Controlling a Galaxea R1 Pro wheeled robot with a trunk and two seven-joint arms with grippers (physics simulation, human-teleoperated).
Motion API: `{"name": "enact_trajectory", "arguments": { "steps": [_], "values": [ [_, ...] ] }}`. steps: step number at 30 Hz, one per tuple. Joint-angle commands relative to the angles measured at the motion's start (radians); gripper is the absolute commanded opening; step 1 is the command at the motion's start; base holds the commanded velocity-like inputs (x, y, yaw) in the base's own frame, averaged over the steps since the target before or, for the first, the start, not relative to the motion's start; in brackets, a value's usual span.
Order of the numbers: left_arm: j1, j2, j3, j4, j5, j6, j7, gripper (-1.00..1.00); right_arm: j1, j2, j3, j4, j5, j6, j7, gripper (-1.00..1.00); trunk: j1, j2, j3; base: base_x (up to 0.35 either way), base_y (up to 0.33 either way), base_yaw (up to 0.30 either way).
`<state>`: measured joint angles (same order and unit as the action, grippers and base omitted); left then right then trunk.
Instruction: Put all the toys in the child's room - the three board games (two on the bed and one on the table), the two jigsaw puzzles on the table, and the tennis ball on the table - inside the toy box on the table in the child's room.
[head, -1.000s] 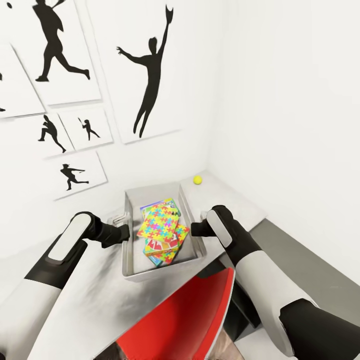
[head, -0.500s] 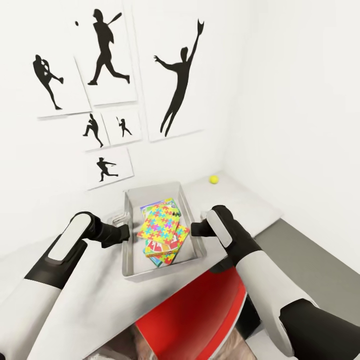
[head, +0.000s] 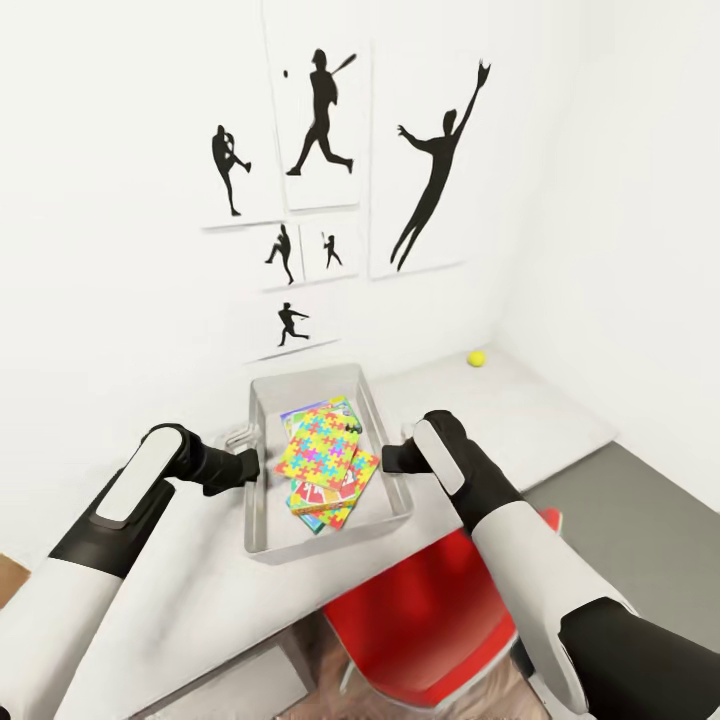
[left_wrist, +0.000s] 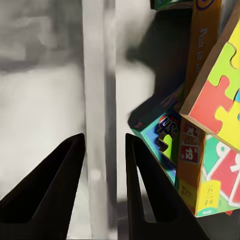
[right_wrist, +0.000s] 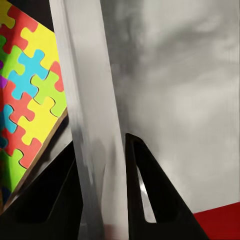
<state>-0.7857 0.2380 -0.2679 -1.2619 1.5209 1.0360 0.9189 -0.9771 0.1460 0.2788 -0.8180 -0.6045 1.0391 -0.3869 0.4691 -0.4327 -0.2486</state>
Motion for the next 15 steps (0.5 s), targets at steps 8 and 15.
{"name": "enact_trajectory", "arguments": {
  "steps": [8, 15],
  "values": [
    [-0.001, 0.001, -0.002, -0.001, -0.008, 0.011, 0.012, -1.0, -0.002, 0.0, 0.002, -0.001, 0.0, 0.003, -0.012, -1.0, 0.0, -0.002, 0.008, -0.217, 0.222, 0.205],
    [-0.001, 0.001, -0.001, -0.001, -0.008, 0.011, 0.012, -1.0, -0.002, 0.0, 0.003, -0.001, 0.0, 0.003, -0.012, -1.0, 0.0, -0.002, 0.017, -0.174, 0.247, 0.208]
  ]
}}
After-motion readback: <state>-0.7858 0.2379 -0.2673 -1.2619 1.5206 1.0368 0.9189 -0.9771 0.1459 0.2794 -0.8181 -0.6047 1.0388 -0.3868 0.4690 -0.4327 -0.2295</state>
